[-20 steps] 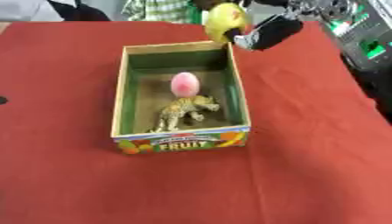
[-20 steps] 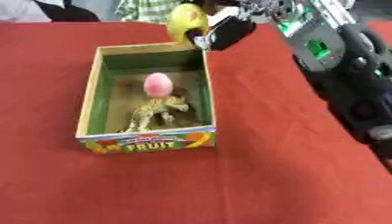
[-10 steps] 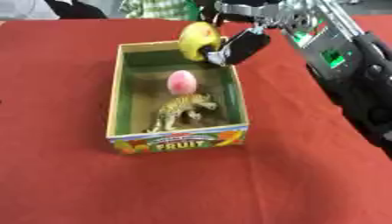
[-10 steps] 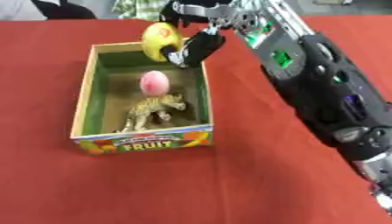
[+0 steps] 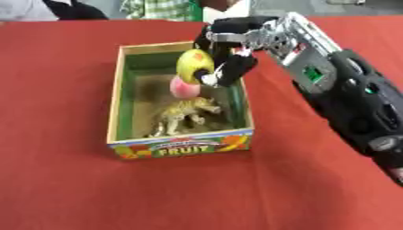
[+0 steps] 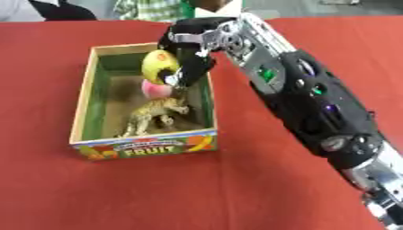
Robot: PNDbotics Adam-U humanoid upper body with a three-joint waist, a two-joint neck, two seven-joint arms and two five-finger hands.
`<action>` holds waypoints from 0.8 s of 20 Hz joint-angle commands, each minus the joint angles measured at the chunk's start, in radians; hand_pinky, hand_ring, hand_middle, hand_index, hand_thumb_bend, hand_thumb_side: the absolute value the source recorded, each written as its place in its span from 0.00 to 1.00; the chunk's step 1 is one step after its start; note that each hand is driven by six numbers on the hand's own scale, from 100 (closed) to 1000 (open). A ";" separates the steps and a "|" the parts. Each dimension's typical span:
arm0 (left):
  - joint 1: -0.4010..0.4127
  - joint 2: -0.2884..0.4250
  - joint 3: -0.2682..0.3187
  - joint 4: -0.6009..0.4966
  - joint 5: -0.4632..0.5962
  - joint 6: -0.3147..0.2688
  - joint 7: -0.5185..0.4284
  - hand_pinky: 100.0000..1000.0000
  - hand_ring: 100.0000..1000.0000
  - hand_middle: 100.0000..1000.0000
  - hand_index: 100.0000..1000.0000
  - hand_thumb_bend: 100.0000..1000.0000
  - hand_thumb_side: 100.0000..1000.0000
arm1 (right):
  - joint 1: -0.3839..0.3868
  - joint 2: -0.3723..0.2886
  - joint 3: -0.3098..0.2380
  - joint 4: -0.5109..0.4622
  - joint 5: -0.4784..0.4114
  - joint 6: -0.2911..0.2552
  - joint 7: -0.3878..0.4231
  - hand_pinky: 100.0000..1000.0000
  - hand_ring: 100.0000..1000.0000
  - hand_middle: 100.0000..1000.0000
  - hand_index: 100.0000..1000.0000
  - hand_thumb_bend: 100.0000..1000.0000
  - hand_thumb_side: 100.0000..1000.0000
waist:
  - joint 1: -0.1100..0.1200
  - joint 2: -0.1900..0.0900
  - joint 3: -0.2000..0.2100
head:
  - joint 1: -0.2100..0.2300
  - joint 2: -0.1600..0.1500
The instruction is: Pick up objects on the table and place them in the box.
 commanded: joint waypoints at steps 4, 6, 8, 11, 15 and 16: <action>-0.010 0.010 0.003 -0.015 0.004 0.001 -0.001 0.43 0.61 0.65 0.67 0.00 0.79 | -0.036 0.014 -0.025 0.035 0.013 -0.038 0.080 0.79 0.84 0.68 0.80 0.00 0.96 | -0.001 -0.022 0.001 | -0.002 -0.003; -0.009 0.009 0.004 -0.015 0.004 0.001 -0.001 0.43 0.61 0.65 0.67 0.00 0.79 | -0.038 0.018 -0.033 0.048 0.019 -0.042 0.087 0.80 0.85 0.70 0.81 0.00 1.00 | -0.002 -0.023 0.001 | -0.002 -0.003; -0.009 0.009 0.004 -0.015 0.004 0.001 0.000 0.43 0.61 0.65 0.67 0.00 0.79 | -0.039 0.021 -0.039 0.059 0.026 -0.045 0.091 0.81 0.89 0.76 0.87 0.00 0.99 | -0.002 -0.024 0.001 | -0.002 -0.003; -0.009 0.008 0.004 -0.015 0.004 0.001 0.000 0.43 0.62 0.65 0.67 0.00 0.79 | -0.041 0.026 -0.047 0.074 0.033 -0.055 0.102 0.83 0.91 0.80 0.92 0.16 0.95 | -0.003 -0.024 0.001 | -0.003 -0.002; -0.007 0.008 0.004 -0.015 0.004 0.002 0.000 0.43 0.62 0.65 0.67 0.00 0.79 | -0.042 0.030 -0.057 0.088 0.041 -0.072 0.113 0.83 0.93 0.82 0.94 0.33 0.89 | -0.003 -0.025 0.001 | -0.003 -0.002; -0.007 0.008 0.004 -0.015 0.004 0.002 0.000 0.43 0.62 0.65 0.67 0.00 0.79 | -0.042 0.031 -0.059 0.091 0.044 -0.075 0.114 0.83 0.92 0.82 0.94 0.33 0.89 | -0.002 -0.025 0.001 | -0.003 -0.002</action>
